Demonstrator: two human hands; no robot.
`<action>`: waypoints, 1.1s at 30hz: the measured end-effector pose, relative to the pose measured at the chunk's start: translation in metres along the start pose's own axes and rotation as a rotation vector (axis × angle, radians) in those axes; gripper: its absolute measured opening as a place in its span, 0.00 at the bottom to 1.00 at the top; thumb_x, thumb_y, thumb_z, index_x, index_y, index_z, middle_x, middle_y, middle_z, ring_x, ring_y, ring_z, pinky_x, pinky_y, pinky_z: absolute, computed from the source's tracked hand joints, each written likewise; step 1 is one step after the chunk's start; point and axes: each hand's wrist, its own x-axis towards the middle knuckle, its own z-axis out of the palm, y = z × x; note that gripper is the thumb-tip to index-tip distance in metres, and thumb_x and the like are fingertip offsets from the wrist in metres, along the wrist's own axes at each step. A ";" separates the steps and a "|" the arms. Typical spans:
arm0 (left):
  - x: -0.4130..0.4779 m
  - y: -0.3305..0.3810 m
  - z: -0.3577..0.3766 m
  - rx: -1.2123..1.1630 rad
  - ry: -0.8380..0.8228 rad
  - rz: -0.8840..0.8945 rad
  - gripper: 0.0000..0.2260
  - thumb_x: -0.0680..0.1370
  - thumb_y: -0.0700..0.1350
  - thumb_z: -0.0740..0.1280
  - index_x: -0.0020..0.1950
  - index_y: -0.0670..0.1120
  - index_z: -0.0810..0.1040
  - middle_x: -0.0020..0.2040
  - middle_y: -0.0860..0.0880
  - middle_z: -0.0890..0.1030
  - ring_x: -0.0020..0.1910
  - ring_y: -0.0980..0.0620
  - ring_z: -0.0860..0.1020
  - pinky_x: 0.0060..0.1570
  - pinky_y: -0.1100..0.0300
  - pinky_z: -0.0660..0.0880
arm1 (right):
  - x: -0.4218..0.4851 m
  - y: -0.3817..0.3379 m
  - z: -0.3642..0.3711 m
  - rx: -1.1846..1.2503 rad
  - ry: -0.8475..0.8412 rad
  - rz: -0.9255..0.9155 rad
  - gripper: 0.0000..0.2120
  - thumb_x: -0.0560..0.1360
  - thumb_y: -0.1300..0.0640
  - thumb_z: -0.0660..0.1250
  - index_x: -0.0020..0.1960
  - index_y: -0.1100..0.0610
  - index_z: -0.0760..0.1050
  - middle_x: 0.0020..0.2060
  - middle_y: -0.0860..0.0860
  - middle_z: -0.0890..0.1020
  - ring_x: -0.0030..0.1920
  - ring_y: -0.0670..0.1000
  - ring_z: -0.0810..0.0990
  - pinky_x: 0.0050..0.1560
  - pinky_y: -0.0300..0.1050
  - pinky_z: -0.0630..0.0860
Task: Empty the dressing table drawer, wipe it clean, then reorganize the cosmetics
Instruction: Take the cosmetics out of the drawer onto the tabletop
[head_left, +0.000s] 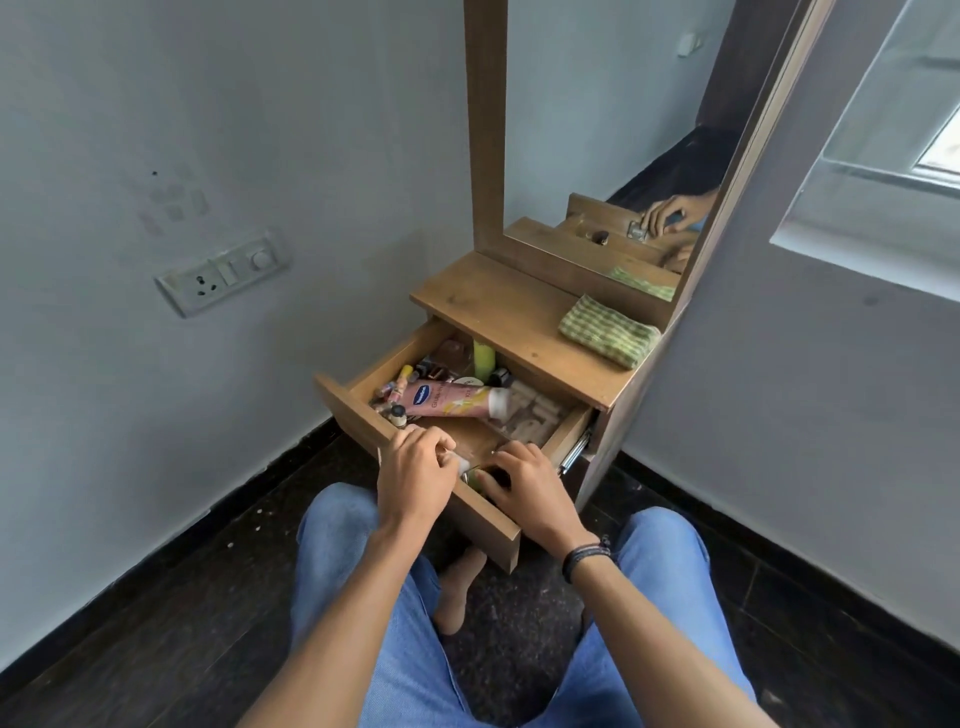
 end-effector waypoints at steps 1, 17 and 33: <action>-0.001 -0.001 -0.001 -0.004 0.002 0.000 0.07 0.72 0.39 0.71 0.45 0.51 0.81 0.44 0.55 0.82 0.51 0.51 0.76 0.47 0.53 0.77 | -0.002 -0.001 0.003 0.003 0.009 -0.011 0.14 0.80 0.46 0.67 0.55 0.55 0.83 0.49 0.50 0.80 0.52 0.52 0.75 0.55 0.47 0.74; -0.012 0.003 0.000 -0.041 0.086 -0.028 0.15 0.75 0.31 0.67 0.55 0.48 0.79 0.53 0.53 0.82 0.52 0.52 0.80 0.57 0.51 0.74 | -0.028 -0.014 0.020 0.022 0.045 -0.108 0.26 0.81 0.33 0.56 0.57 0.51 0.82 0.50 0.46 0.80 0.56 0.49 0.74 0.59 0.44 0.73; -0.013 0.000 0.007 -0.076 0.115 -0.048 0.15 0.73 0.30 0.68 0.51 0.49 0.79 0.48 0.55 0.81 0.49 0.53 0.79 0.58 0.50 0.75 | -0.029 -0.015 0.019 0.052 0.055 -0.096 0.27 0.81 0.32 0.55 0.58 0.50 0.83 0.53 0.45 0.80 0.58 0.49 0.74 0.60 0.44 0.73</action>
